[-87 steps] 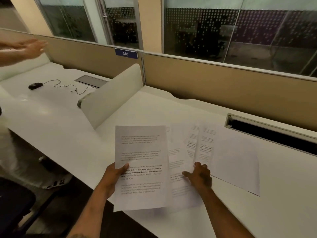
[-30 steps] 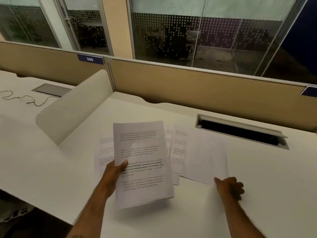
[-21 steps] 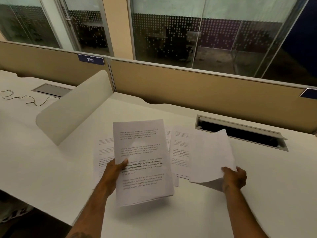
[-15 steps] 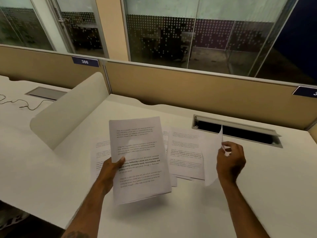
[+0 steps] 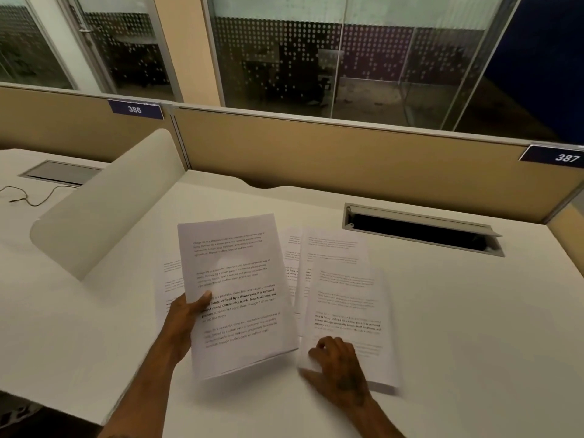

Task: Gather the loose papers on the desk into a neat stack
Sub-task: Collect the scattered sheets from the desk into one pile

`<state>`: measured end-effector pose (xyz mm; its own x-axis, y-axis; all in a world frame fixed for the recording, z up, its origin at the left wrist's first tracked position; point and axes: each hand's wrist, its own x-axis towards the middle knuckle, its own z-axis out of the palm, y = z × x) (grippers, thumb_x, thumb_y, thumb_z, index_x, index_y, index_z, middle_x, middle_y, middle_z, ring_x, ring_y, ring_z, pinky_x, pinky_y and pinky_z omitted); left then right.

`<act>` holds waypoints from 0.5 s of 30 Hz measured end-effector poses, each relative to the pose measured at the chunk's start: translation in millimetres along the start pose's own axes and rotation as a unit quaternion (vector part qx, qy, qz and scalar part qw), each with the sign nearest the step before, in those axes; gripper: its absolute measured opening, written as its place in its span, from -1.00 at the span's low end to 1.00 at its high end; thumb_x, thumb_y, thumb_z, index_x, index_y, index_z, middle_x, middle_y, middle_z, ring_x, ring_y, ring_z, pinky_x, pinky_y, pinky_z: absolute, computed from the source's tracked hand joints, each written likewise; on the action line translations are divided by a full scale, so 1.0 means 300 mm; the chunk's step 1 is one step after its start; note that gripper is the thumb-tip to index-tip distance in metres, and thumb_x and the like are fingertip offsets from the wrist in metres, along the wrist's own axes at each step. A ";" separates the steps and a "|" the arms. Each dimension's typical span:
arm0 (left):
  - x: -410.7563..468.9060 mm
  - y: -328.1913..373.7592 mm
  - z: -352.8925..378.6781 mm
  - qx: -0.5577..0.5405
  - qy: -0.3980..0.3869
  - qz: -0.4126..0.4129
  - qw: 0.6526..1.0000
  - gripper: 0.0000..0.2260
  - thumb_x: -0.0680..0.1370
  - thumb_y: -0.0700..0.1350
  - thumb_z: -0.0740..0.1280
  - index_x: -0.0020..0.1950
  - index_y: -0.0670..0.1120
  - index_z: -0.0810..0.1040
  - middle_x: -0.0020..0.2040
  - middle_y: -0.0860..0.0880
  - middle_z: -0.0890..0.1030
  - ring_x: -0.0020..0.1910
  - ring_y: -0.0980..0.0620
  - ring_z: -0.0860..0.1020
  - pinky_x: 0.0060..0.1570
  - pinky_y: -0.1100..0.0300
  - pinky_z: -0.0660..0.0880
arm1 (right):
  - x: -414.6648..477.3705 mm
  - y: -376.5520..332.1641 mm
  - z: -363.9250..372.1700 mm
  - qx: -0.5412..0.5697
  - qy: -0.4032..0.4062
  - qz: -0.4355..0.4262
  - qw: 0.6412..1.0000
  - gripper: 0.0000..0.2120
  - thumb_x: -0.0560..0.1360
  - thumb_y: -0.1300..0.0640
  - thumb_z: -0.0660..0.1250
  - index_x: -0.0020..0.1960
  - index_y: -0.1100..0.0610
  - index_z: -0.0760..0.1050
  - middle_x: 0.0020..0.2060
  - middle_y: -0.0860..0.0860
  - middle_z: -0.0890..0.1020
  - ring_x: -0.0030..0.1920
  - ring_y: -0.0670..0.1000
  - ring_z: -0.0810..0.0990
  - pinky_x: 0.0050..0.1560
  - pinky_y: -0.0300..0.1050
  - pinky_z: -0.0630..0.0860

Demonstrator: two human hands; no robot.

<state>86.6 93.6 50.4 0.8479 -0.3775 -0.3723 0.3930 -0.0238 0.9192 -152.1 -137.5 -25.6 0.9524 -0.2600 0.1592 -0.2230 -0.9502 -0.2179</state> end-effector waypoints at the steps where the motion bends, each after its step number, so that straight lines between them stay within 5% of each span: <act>1: 0.000 -0.001 -0.002 0.000 0.000 0.000 1.000 -0.72 0.63 -0.17 0.35 0.33 -0.19 0.57 0.11 -0.27 0.75 -0.04 -0.27 0.75 -0.16 -0.14 0.73 | -0.004 0.007 0.003 0.006 -0.006 0.025 1.000 -0.60 0.28 -0.37 0.41 -0.20 -0.05 0.67 -0.21 -0.09 0.65 -0.22 -0.03 0.64 -0.24 -0.12 0.59; 3: 0.001 -0.001 -0.005 0.004 0.001 0.001 1.000 -0.70 0.63 -0.16 0.35 0.35 -0.20 0.56 0.14 -0.28 0.73 0.00 -0.31 0.74 -0.12 -0.19 0.72 | 0.011 0.044 -0.014 0.059 0.043 0.138 0.988 -0.53 0.37 -0.40 0.38 -0.07 0.00 0.70 -0.11 -0.06 0.68 -0.09 0.01 0.64 -0.09 -0.04 0.59; 5: 0.002 0.000 -0.005 0.004 0.001 0.003 1.000 -0.68 0.63 -0.16 0.35 0.37 -0.20 0.55 0.15 -0.30 0.72 0.04 -0.35 0.72 -0.09 -0.22 0.71 | 0.041 0.112 -0.042 0.114 0.090 0.312 0.939 -0.53 0.46 -0.26 0.40 0.11 0.11 0.68 0.05 0.06 0.68 0.08 0.13 0.62 0.08 0.08 0.56; 8: 0.003 0.000 0.000 0.001 0.001 0.005 1.000 -0.70 0.63 -0.16 0.35 0.35 -0.20 0.55 0.15 -0.31 0.72 0.02 -0.34 0.73 -0.09 -0.21 0.71 | 0.068 0.211 -0.088 0.099 0.020 0.524 0.846 -0.34 0.47 -0.22 0.40 0.39 0.19 0.42 0.28 0.20 0.50 0.26 0.25 0.48 0.21 0.18 0.49; 12: 0.011 -0.004 0.020 0.005 -0.002 0.009 1.000 -0.70 0.62 -0.16 0.35 0.35 -0.19 0.55 0.12 -0.28 0.74 -0.02 -0.31 0.75 -0.09 -0.24 0.71 | 0.081 0.266 -0.101 0.173 -0.047 0.595 0.784 -0.29 0.41 -0.08 0.53 0.40 0.21 0.33 0.29 0.25 0.48 0.29 0.30 0.46 0.25 0.25 0.44; 15: 0.020 -0.004 0.033 0.006 -0.008 0.010 1.000 -0.69 0.62 -0.16 0.35 0.35 -0.20 0.55 0.11 -0.28 0.74 -0.02 -0.31 0.75 -0.10 -0.23 0.71 | 0.089 0.314 -0.109 0.284 -0.042 0.614 0.735 -0.44 0.35 0.08 0.57 0.27 0.23 0.49 0.14 0.23 0.64 0.16 0.30 0.59 0.26 0.23 0.51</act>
<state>87.6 82.2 48.3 0.8499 -0.3923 -0.3519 0.3720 -0.0265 0.9279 -154.4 -239.5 -10.4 0.1204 -0.8276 -0.5482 -0.8259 0.2229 -0.5179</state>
